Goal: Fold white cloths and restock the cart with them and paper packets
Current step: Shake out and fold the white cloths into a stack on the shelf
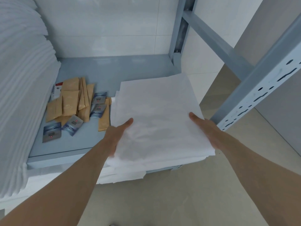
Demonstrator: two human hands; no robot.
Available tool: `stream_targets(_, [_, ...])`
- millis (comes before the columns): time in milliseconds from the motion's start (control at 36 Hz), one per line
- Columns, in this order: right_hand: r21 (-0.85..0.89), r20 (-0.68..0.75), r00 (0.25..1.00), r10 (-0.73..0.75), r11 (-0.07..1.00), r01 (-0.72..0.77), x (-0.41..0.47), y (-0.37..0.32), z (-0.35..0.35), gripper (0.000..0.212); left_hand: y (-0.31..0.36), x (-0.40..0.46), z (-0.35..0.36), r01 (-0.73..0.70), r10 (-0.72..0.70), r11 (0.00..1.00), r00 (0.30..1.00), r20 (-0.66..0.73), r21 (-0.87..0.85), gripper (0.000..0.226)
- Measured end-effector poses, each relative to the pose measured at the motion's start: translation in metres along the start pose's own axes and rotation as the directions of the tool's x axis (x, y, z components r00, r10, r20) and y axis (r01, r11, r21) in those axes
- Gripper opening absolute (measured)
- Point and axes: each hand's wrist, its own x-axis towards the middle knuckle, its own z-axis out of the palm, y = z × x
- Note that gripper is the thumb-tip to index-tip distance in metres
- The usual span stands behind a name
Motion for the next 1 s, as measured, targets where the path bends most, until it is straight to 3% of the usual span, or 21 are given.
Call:
stream_targets(167, [0.136, 0.125, 0.985, 0.114, 0.982, -0.131, -0.005, -0.003, -0.006, 0.063, -0.001, 0.002, 0.003, -0.037, 0.036, 0.999, 0.999, -0.039, -0.014, 0.079])
stream_targets(278, [0.154, 0.195, 0.971, 0.14, 0.973, -0.172, -0.013, 0.003, -0.009, 0.058, 0.004, -0.007, -0.013, 0.013, -0.014, 1.0, 0.999, 0.047, 0.018, 0.066])
stream_targets(361, [0.179, 0.237, 0.958, 0.159, 0.962, -0.204, -0.022, 0.013, -0.007, 0.067, 0.008, -0.016, -0.021, 0.018, -0.02, 0.999, 0.995, 0.097, 0.027, 0.057])
stream_targets(583, [0.224, 0.229, 0.959, 0.166, 0.95, -0.218, -0.049, 0.017, 0.001, 0.082, 0.016, -0.047, -0.024, -0.012, 0.005, 0.999, 0.99, 0.141, 0.048, 0.066])
stream_targets(778, [0.191, 0.181, 0.978, 0.105, 0.972, -0.14, -0.094, -0.009, -0.004, 0.054, 0.031, -0.093, -0.03, -0.055, 0.047, 0.997, 0.989, 0.139, 0.057, 0.068])
stream_targets(1000, [0.232, 0.123, 0.992, 0.014, 0.972, -0.043, -0.171, -0.026, -0.005, 0.054, 0.052, -0.165, -0.05, -0.13, 0.122, 0.989, 0.985, 0.125, 0.064, 0.059])
